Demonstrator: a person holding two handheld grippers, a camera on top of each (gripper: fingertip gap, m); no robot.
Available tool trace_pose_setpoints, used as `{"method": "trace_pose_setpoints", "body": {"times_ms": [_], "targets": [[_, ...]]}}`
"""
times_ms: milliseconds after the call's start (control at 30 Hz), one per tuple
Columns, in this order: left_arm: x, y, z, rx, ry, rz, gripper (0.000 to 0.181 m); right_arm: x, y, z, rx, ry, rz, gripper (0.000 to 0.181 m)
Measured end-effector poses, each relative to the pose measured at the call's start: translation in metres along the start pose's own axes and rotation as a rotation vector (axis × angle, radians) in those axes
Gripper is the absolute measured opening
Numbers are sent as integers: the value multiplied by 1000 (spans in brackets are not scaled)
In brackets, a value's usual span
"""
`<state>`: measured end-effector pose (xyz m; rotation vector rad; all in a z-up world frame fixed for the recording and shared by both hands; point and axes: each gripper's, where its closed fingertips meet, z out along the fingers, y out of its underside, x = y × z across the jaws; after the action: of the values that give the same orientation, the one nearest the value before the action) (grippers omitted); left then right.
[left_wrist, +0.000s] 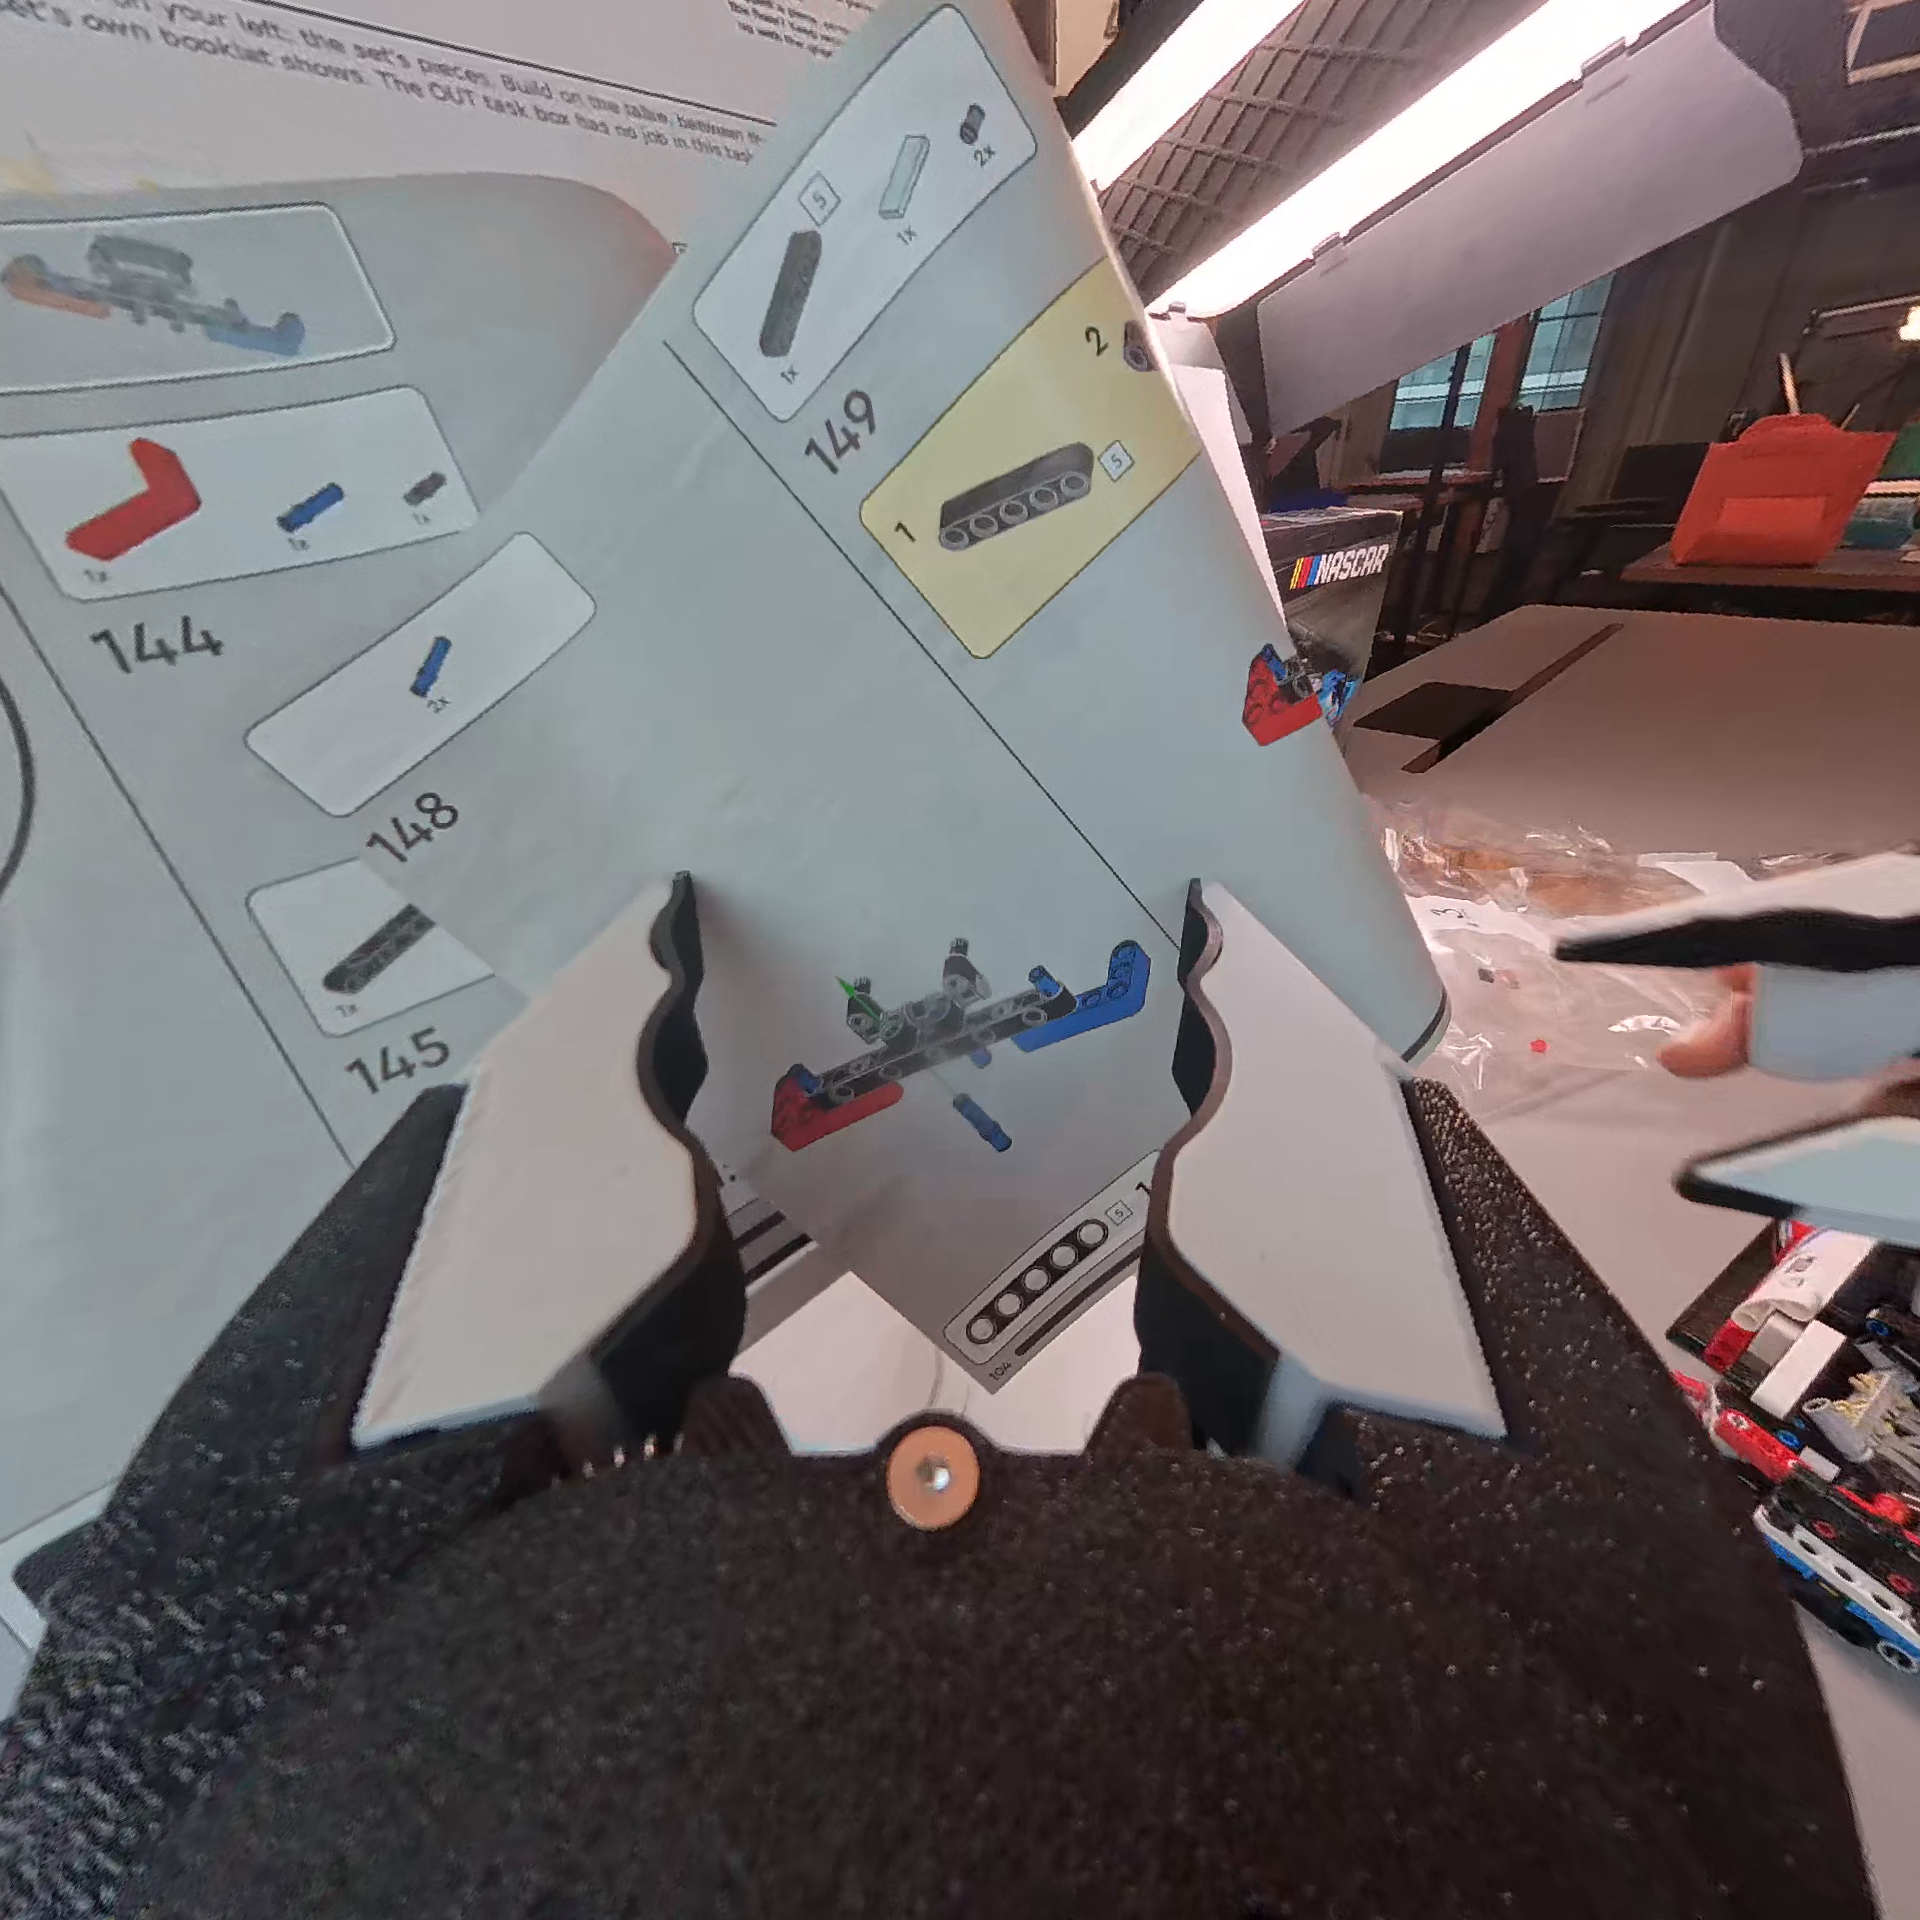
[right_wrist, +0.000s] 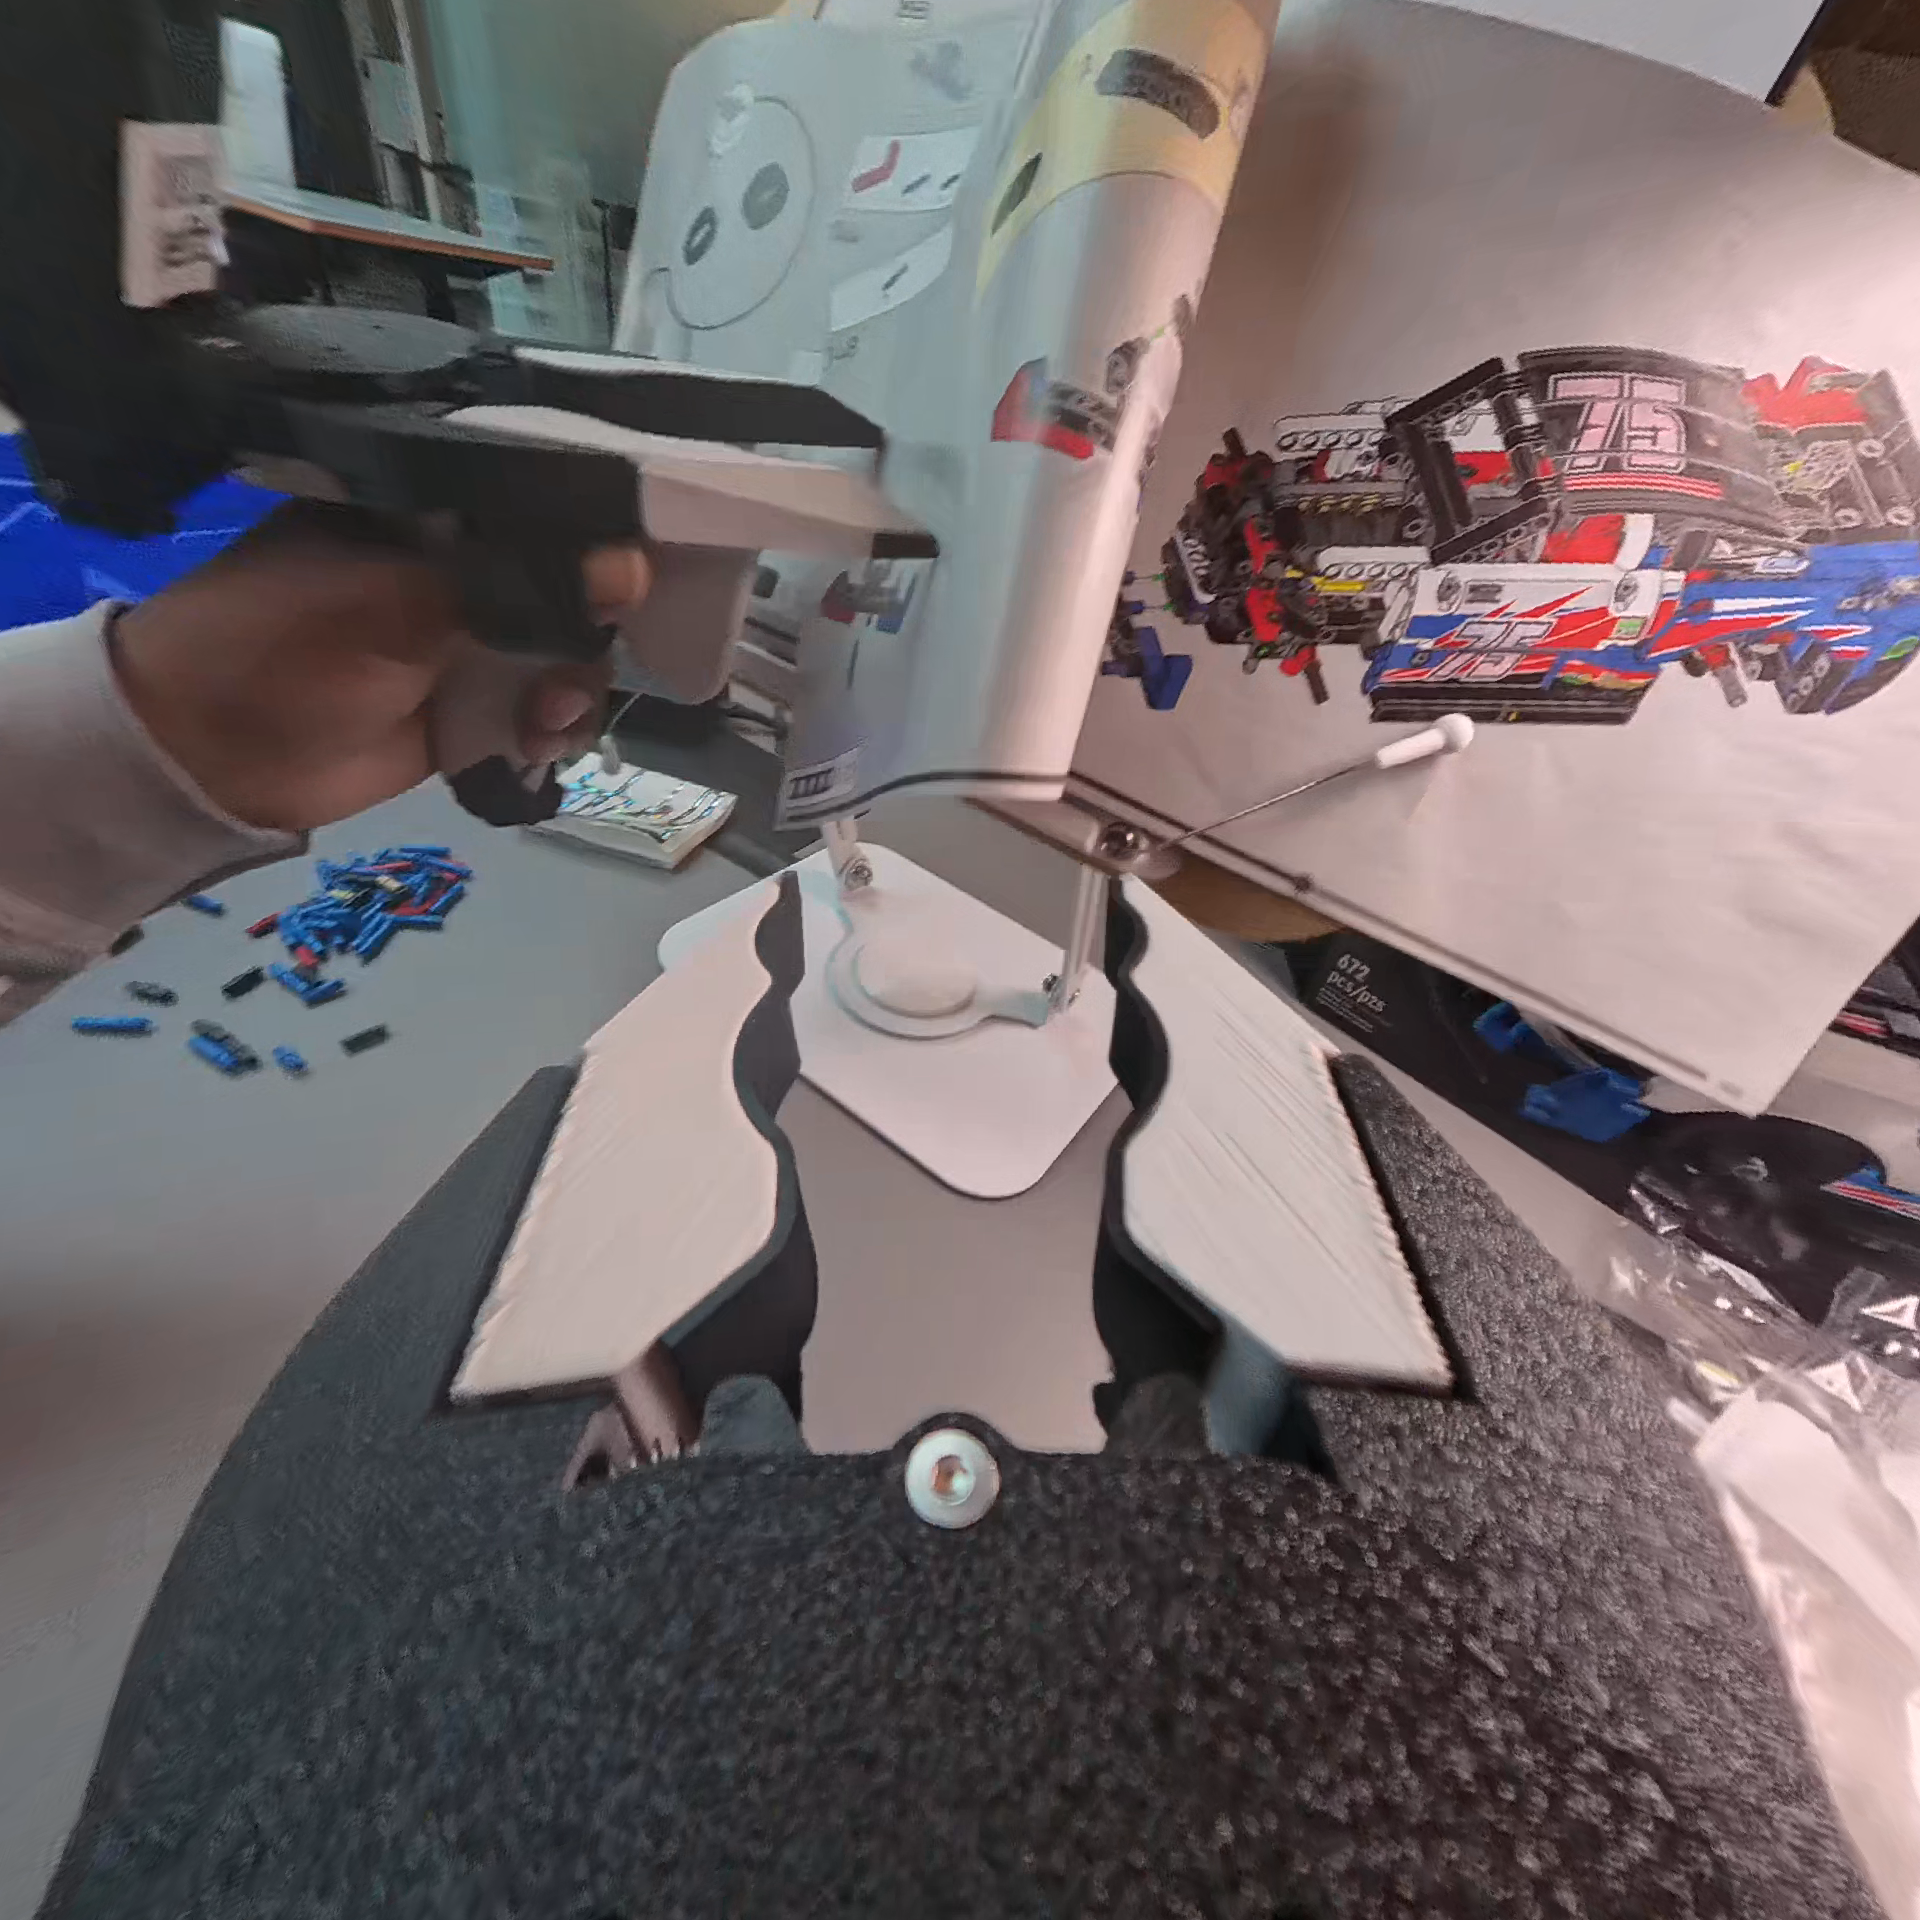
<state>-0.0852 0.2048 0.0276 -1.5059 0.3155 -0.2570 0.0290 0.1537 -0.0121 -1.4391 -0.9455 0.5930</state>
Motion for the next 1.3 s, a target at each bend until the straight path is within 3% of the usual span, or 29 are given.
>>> {"method": "trace_pose_setpoints", "body": {"times_ms": [33, 167, 333, 433, 533, 667, 767, 933, 1300], "targets": [[0, -2, 2, -6, -2, 13, 91, 10, -3, 13, -8, 15, 2, 62], [-1, -3, 4, -34, -4, 43, 90, 23, -2, 57, -12, -37, 36, 71], [-3, 0, 4, -70, -11, 102, 88, 19, -28, 63, 139, -151, 32, 76], [-4, 2, 5, -77, -16, 139, 88, 28, -19, 72, 50, -152, 56, 98], [-4, 3, 6, -78, -23, 165, 88, 36, -8, 77, -10, -143, 64, 107], [-4, 3, 5, -71, -17, 162, 86, 42, 0, 77, -18, -127, 61, 105], [-6, 4, 4, -71, -20, 167, 85, 42, -11, 72, 32, -93, -11, 96], [-7, 6, 4, -73, -22, 161, 85, 44, 0, 82, -64, -114, 41, 107], [-8, 7, 3, -90, -25, 161, 85, 48, 23, 73, -137, -77, 91, 109]]}}
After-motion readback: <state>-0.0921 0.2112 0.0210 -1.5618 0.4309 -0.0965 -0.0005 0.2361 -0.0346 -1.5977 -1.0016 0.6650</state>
